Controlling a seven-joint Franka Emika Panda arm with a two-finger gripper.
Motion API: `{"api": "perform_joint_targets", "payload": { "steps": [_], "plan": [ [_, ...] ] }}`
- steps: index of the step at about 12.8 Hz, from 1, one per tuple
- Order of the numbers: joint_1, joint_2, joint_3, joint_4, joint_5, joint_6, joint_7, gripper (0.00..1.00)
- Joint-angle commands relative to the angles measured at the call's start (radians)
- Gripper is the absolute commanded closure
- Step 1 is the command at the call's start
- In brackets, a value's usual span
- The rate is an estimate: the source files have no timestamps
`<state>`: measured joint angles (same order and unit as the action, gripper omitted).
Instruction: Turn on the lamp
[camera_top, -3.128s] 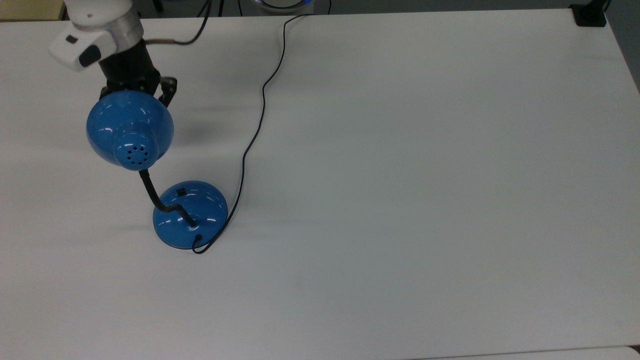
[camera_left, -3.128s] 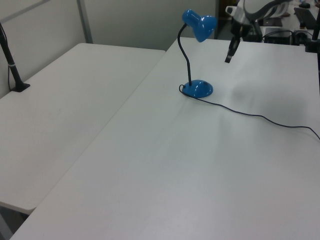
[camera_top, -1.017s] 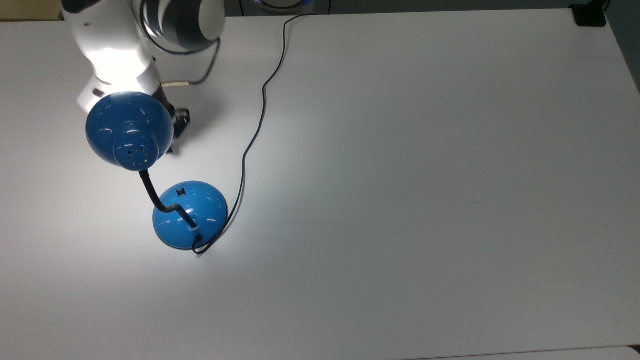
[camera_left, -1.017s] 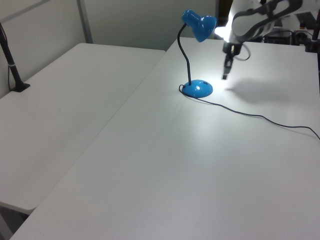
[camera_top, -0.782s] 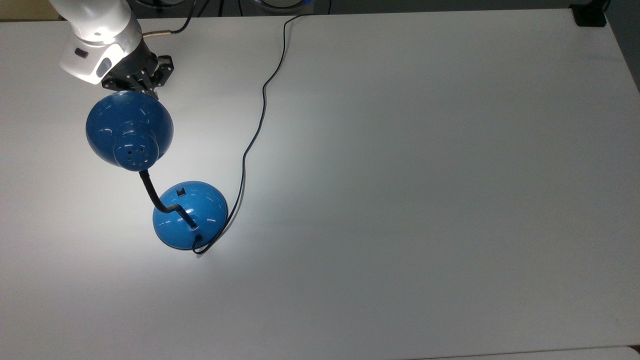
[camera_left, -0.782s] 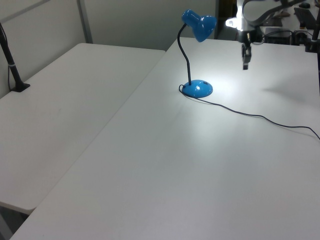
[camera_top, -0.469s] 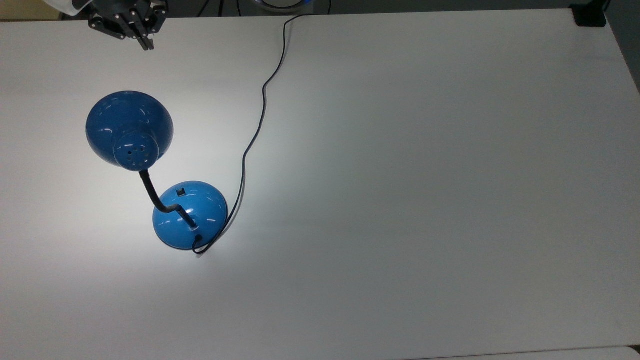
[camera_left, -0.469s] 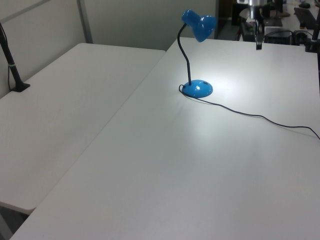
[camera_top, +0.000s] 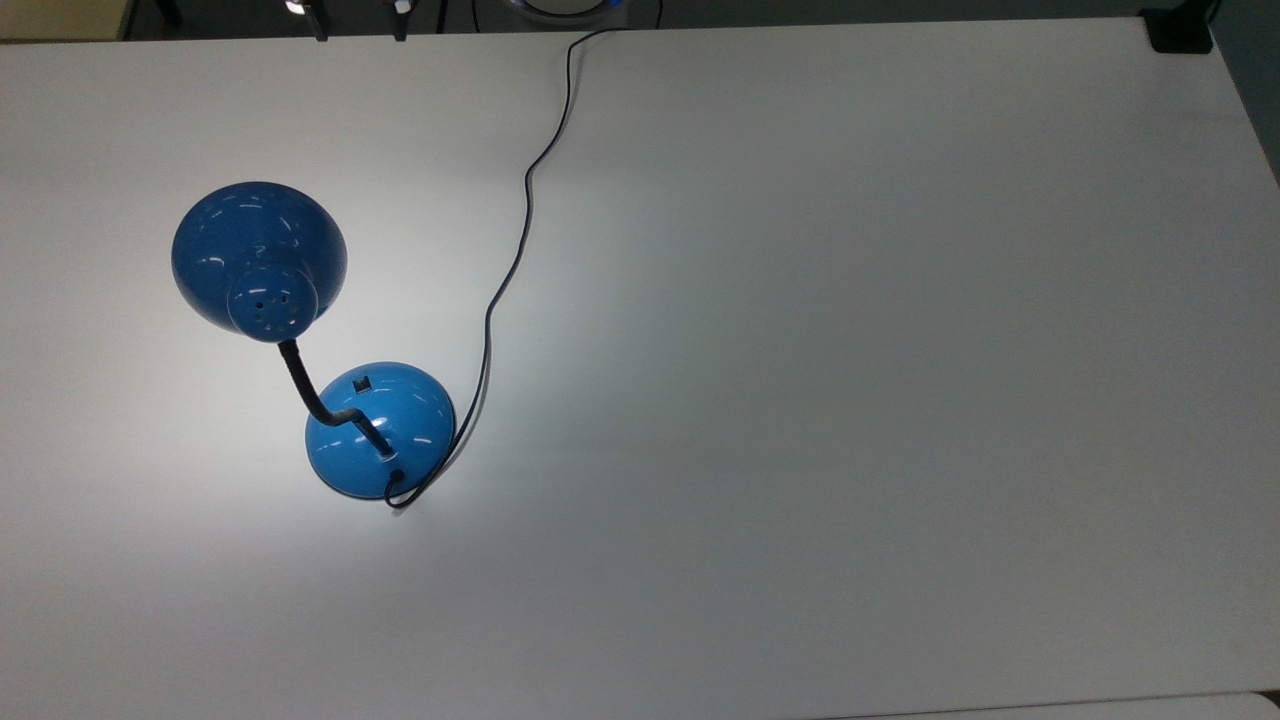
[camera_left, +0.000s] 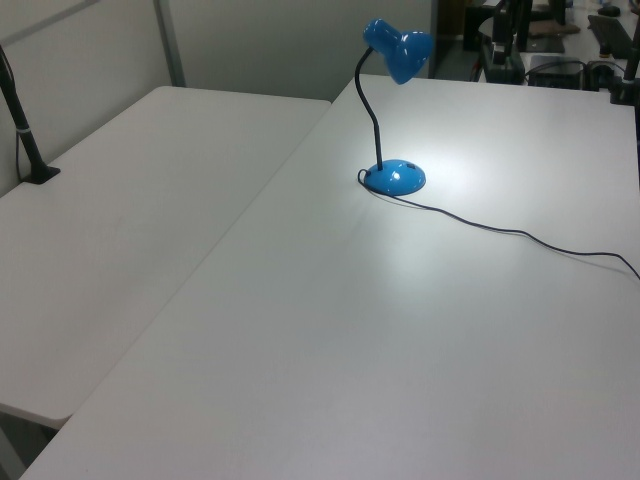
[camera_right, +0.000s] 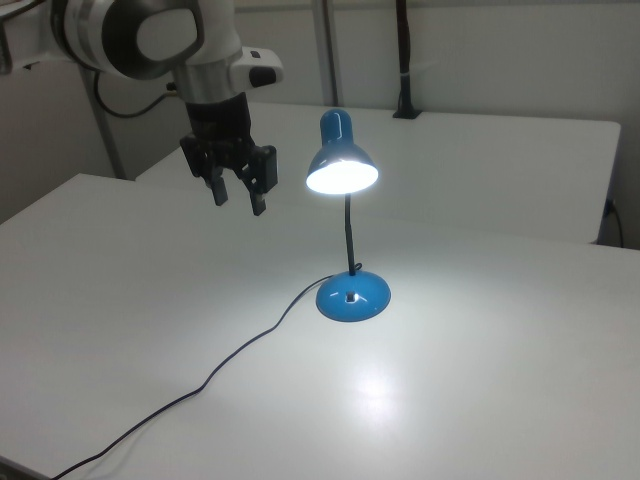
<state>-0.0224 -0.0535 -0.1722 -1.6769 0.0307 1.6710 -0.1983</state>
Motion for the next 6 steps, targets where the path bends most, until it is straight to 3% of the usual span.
{"api": "perform_joint_targets", "payload": {
  "steps": [1,6],
  "plan": [
    [0.019,0.004,-0.004,0.01,0.015,0.027,0.03,0.0],
    [0.019,0.007,-0.004,0.011,0.008,0.032,0.028,0.0]
  ]
}}
